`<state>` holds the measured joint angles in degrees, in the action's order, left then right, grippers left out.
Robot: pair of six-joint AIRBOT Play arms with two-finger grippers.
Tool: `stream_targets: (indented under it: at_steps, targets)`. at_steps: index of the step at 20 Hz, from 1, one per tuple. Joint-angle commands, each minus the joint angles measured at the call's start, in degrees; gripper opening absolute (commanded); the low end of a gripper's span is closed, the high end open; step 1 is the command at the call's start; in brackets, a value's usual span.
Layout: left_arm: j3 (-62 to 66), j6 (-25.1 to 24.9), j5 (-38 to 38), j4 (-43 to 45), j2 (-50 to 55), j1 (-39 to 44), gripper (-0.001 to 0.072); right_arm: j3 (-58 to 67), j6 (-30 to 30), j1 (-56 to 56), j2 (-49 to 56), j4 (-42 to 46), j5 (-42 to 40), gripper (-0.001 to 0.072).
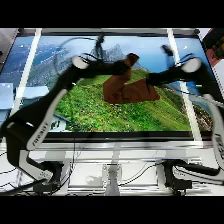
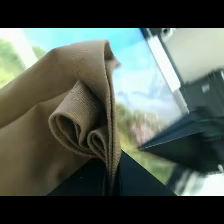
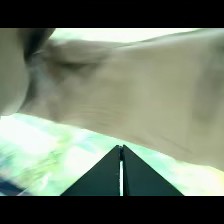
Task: Fold the clothes and pants, and hang the long-sleeved shirts on hangers.
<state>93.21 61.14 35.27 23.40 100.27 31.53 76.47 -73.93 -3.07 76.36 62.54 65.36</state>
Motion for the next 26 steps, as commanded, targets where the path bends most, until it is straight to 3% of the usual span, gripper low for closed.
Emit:
stream_targets:
  at_steps: [1,3,4,5,6,7,13,16,20,21,22,23,26]
  targets:
    - [0.15,0.15,-16.98,-0.98,4.24,10.05,0.0014,0.07,0.02,-9.94,-8.0,4.22,3.89,0.0016]
    - [0.2,0.13,-19.71,-0.96,6.88,13.84,0.0048,0.07,0.02,-13.11,-9.35,4.26,4.07,0.0016]
    - [0.2,-0.07,-20.17,-0.92,7.93,15.28,0.0249,0.04,0.02,-14.14,-9.27,4.28,4.07,0.0016]
    - [0.2,-0.04,-20.04,-0.92,8.52,16.02,0.0499,-0.11,0.02,-14.84,-9.14,4.44,4.0,0.0016]
    - [0.2,-0.04,-20.06,-0.92,8.68,16.44,0.0669,-0.42,0.04,-15.15,-9.09,4.94,3.69,0.0017]
    - [0.2,-0.04,-20.06,-0.94,8.46,16.41,0.0716,-0.81,0.15,-15.15,-9.09,5.81,2.99,0.0018]
    - [0.2,-0.04,-16.98,-0.94,2.95,9.27,0.0716,-2.19,7.63,-15.15,-3.48,6.71,0.17,0.0016]
    - [0.2,-0.04,-11.26,-0.94,-0.48,4.13,0.0715,-2.19,17.94,-15.15,4.68,-5.11,6.19,0.0016]
    - [0.2,-0.02,-1.03,-0.96,-2.36,-1.64,0.0711,-2.19,20.98,-15.08,16.87,-23.15,10.93,0.0036]
    - [0.2,0.0,1.25,-0.96,-2.4,-2.71,0.0712,-2.19,20.96,-14.95,18.67,-23.91,10.45,0.0259]
    - [0.17,0.0,3.26,-0.96,-2.38,-3.69,0.0711,-2.19,20.96,-14.73,19.85,-23.54,9.49,0.0543]
    - [0.17,-0.02,4.57,-0.96,-2.38,-4.48,0.0711,-2.19,20.96,-14.53,20.26,-22.34,7.45,0.0606]
    - [0.17,0.02,5.11,-0.96,-2.38,-5.46,0.0712,-1.11,19.12,-13.97,20.74,-18.86,2.4,0.062]
